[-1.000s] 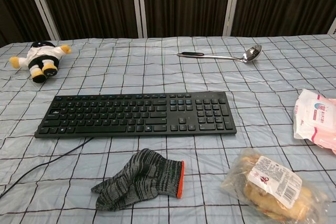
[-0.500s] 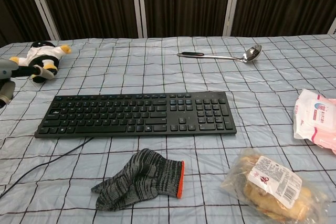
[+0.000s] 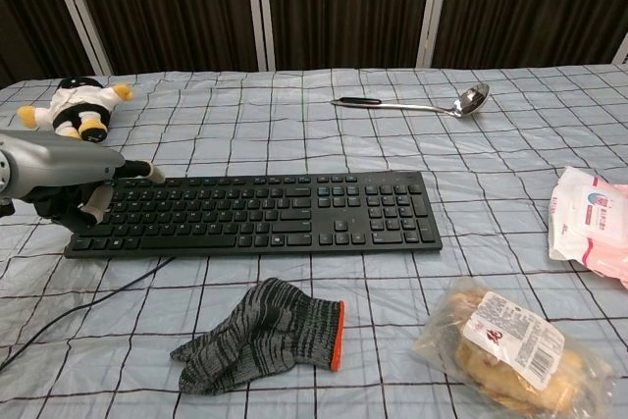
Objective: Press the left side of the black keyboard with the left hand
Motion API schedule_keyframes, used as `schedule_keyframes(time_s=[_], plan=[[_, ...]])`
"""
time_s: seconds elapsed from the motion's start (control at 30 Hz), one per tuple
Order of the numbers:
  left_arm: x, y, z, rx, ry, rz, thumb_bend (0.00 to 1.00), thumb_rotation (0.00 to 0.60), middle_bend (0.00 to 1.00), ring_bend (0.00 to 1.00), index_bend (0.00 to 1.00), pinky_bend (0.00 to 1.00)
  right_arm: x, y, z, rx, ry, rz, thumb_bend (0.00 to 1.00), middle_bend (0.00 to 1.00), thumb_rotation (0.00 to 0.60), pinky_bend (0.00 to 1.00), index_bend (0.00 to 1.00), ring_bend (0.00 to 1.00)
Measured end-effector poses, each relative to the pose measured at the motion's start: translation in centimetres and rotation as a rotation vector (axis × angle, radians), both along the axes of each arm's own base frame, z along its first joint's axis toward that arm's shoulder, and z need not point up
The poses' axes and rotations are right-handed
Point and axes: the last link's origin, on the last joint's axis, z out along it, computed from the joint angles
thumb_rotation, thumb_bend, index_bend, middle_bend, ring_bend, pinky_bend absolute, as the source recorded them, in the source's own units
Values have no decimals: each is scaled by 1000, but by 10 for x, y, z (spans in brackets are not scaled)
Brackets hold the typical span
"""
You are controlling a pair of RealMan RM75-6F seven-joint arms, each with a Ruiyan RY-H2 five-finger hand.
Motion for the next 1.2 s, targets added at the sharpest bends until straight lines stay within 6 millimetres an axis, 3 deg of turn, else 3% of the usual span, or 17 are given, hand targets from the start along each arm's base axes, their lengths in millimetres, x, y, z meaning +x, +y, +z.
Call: schedule_keyframes(time_s=[0.5, 1.2], plan=[[0, 13, -19, 0, 47, 42, 1000, 600, 845, 734, 0, 547, 1, 1, 0, 10, -19, 4, 53, 0, 600, 0, 71, 0], [4, 13, -35, -26, 57, 48, 1000, 600, 845, 734, 0, 548, 2, 0, 1, 10, -26, 3, 53, 0, 600, 0, 71, 0]])
